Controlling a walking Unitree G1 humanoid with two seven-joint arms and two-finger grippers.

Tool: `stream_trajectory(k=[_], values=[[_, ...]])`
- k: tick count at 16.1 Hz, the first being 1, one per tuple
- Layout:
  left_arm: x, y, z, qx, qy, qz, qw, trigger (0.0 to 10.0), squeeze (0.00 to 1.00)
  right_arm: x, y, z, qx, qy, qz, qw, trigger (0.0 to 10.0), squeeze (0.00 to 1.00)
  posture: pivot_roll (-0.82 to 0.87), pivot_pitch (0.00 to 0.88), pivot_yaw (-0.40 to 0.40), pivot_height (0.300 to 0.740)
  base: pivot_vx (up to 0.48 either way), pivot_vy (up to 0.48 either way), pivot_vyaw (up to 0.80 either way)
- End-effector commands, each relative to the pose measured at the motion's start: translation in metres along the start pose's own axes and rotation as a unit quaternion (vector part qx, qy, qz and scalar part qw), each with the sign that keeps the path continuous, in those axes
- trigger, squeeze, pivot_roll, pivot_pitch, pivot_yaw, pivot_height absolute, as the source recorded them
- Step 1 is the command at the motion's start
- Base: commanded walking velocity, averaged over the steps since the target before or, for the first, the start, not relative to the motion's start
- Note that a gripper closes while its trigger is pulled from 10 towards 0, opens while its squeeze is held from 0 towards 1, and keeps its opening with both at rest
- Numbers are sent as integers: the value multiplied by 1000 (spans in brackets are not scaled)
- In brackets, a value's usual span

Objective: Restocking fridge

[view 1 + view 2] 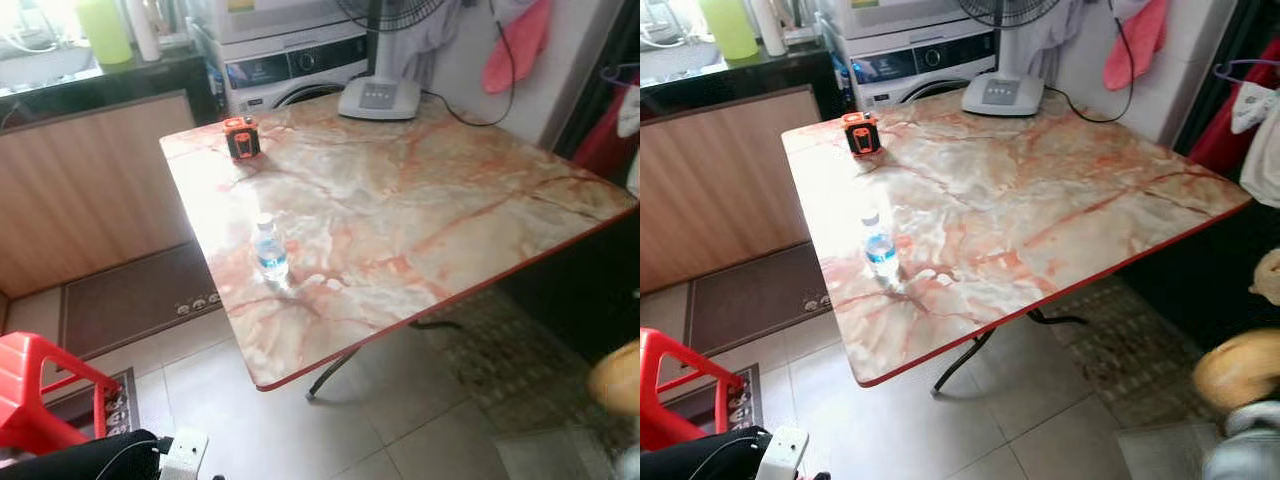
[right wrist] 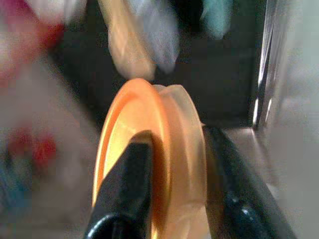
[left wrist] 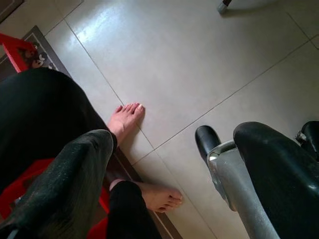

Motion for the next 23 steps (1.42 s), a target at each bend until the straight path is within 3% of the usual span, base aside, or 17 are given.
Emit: stream_trajectory(k=[1,2,3,4,5,6,7,8,9,12,15,20,23], values=[[0,1,-4,6,-3,-1,1000,10000,0,0,7,-36,56,83,22,995,10000,0,-112,0,42,740,0,0,0],[0,1,-3,5,1,0,1000,10000,0,-1,14,-58,92,103,37,990,10000,0,-112,0,42,740,0,0,0],[0,1,-3,5,1,0,1000,10000,0,-3,17,-67,107,122,37,986,10000,0,-111,0,42,740,0,0,0],[0,0,-3,5,3,-2,1000,10000,0,-7,30,-95,157,166,51,972,10000,0,-120,0,45,740,0,0,0],[0,0,-2,5,3,-3,1000,10000,0,-9,35,-105,177,186,58,965,10000,0,-122,0,45,740,0,0,0],[-1,0,-2,5,3,-4,1000,10000,0,-13,52,-133,231,261,88,933,10000,0,-127,0,44,740,0,0,0],[-1,0,-2,4,3,-5,1000,10000,0,-15,59,-143,251,294,100,917,10000,0,-123,0,43,740,0,0,0],[-2,0,-1,2,8,-5,1000,10000,0,-23,79,-165,303,319,114,890,10000,0,-118,0,41,740,0,0,0],[-2,0,-1,3,9,-4,1000,10000,0,-29,90,-176,335,316,109,881,10000,0,-111,0,38,740,0,0,0],[-2,0,-2,4,3,-6,1000,10000,0,-25,107,-192,368,287,118,876,10000,0,-123,0,47,740,0,0,0],[-2,0,-3,7,-1,-6,1000,10000,0,-29,106,-191,378,291,111,872,10000,0,-120,0,46,740,0,0,0],[-1,1,-3,7,-16,-6,1000,10000,0,-40,99,-184,381,295,110,869,10000,0,-116,0,44,740,0,-96,-761],[-1,1,-5,15,-6,0,1000,10000,0,-47,105,-186,392,303,109,862,10000,0,-112,0,42,740,0,-272,-781]])
Point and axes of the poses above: a point about 5 cm out from each wrist's last joint towards the gripper, its own y axis pointing back from the gripper into the wrist, its own z axis along the axis of the wrist's last joint, x = y × z, the point moved 3 cm from there along -y, pointing out of the wrist towards the gripper, and after that the axes turned 6 degrees about -y, right-handed, at the moved point
